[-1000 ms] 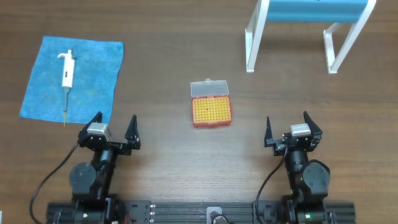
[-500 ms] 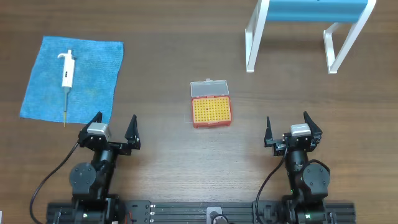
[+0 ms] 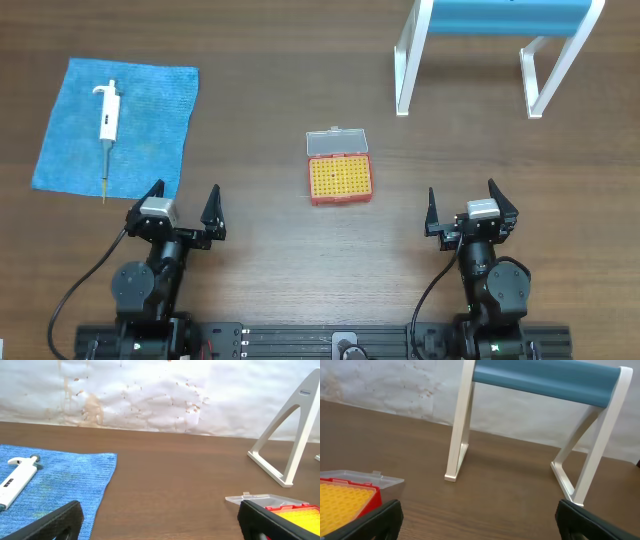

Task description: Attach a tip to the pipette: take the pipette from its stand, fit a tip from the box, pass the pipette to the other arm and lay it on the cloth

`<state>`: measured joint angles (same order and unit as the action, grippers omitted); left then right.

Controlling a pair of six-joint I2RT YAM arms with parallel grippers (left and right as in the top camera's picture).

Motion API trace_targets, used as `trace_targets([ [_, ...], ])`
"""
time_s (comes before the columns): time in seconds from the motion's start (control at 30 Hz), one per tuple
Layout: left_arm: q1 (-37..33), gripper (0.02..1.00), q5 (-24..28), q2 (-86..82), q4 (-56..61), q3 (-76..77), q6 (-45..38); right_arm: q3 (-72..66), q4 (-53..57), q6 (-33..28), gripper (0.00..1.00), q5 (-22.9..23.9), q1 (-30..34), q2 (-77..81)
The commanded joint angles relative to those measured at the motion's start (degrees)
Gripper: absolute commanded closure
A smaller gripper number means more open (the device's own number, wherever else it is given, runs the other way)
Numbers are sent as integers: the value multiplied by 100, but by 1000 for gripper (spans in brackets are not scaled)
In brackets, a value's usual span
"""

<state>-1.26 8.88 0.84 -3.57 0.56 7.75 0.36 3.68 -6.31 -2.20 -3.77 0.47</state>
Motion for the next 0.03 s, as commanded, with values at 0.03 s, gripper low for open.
trace_targets([
  [0.03, -28, 23, 81, -42, -7, -24, 55, -13, 37, -20, 25, 26, -28, -42],
])
